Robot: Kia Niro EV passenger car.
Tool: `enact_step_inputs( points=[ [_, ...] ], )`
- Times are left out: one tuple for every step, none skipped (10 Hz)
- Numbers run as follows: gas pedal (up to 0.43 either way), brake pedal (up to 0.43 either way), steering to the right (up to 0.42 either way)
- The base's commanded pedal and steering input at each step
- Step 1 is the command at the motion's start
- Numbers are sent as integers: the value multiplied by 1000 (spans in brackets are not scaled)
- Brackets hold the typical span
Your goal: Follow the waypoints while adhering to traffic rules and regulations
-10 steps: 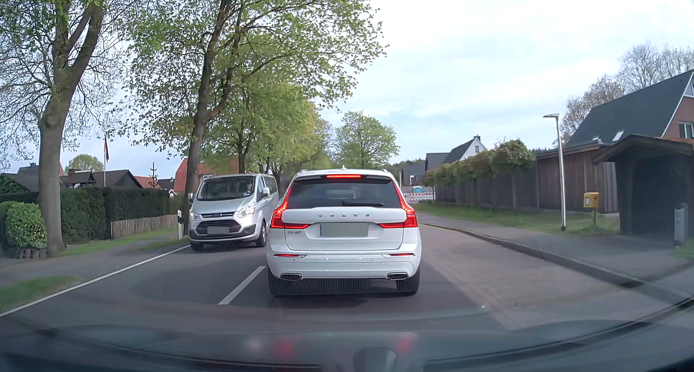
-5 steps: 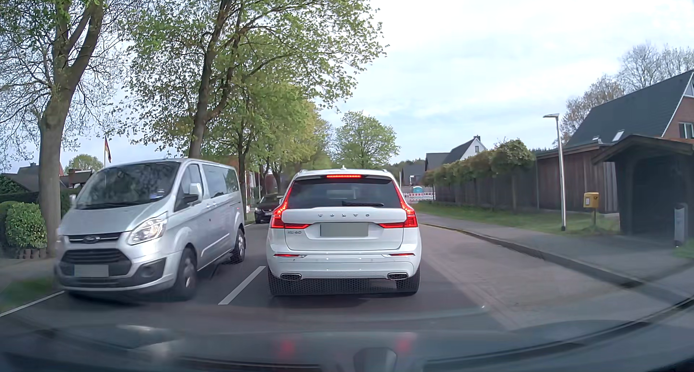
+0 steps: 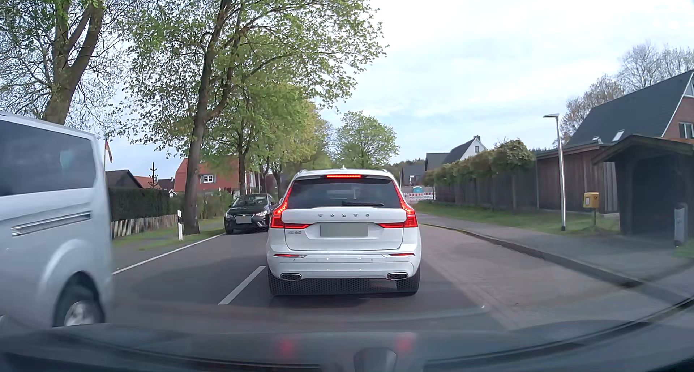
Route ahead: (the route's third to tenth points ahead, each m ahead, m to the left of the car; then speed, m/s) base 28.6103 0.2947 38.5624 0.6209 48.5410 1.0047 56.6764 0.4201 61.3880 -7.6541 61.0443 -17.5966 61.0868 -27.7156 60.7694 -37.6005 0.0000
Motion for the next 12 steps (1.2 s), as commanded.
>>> enact_step_inputs(
  points=[
    [0,262,-1],
    [0,262,-1],
    [0,268,-1],
    [0,262,-1],
    [0,262,-1],
    [0,262,-1],
    [0,262,-1],
    [0,268,-1],
    [0,262,-1],
    [0,262,-1],
    [0,268,-1],
    [0,262,-1]
  ],
)
